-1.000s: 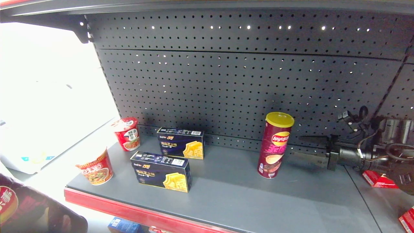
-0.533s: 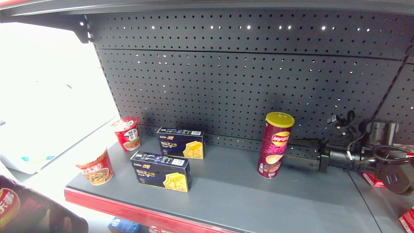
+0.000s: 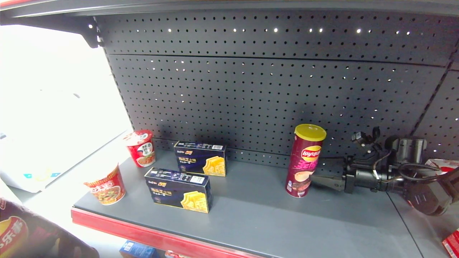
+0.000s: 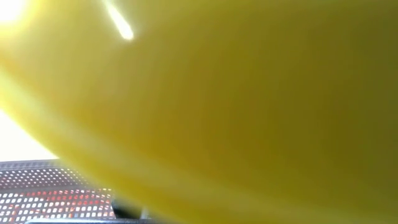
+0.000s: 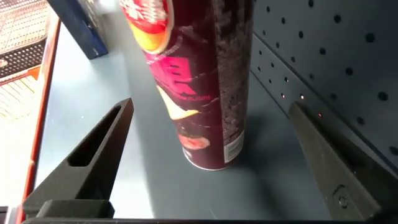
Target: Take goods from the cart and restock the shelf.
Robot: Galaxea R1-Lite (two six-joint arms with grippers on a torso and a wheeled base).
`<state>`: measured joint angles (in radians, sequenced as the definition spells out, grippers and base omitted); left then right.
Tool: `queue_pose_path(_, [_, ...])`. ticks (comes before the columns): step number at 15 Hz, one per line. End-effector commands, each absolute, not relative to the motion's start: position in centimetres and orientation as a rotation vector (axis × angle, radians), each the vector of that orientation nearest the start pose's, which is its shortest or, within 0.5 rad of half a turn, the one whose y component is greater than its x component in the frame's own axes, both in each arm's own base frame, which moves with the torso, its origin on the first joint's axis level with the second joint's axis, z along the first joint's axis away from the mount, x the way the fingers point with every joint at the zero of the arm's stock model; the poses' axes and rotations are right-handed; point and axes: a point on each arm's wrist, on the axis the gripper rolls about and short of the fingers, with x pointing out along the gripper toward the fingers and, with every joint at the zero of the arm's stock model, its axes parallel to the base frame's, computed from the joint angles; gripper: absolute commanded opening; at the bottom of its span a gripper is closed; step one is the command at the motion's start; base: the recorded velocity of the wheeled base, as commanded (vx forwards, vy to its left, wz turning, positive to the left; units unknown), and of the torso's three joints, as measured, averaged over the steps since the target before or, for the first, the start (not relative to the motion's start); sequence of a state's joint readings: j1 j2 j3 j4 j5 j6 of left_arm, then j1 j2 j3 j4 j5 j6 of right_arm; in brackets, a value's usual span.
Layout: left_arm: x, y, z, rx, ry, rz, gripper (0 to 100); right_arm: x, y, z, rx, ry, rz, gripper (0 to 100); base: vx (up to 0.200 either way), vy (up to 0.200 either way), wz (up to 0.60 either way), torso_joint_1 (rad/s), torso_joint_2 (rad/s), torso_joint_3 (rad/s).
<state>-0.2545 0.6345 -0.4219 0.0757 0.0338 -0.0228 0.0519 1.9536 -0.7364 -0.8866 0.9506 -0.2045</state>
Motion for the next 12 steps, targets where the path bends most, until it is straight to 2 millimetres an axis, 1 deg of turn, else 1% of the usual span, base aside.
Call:
queue_pose_path(1, [4.1,-1.0,18.5,0.018,0.285,-0.213,0,33.8,4.1,10.6,-0.035,0.211,1.033,100,0.0,0.0,0.0,0.0,0.0,0.0])
queue_pose_path(5, [3.9,-0.9,18.4,0.018,0.282,-0.213,0,34.2,4.8,10.1,-0.035,0.217,1.053,100,0.0,0.0,0.0,0.0,0.0,0.0])
queue_pose_path(6, [3.8,-0.9,18.3,0.018,0.284,-0.213,0,34.3,5.4,9.8,-0.033,0.224,1.072,100,0.0,0.0,0.0,0.0,0.0,0.0])
queue_pose_path(7, [3.8,-0.9,18.2,0.018,0.284,-0.213,0,34.3,5.6,9.6,-0.032,0.229,1.076,100,0.0,0.0,0.0,0.0,0.0,0.0])
queue_pose_path(12, [3.5,-0.8,18.0,0.018,0.279,-0.212,0,35.4,6.3,8.7,-0.034,0.23,1.081,100,0.0,0.0,0.0,0.0,0.0,0.0])
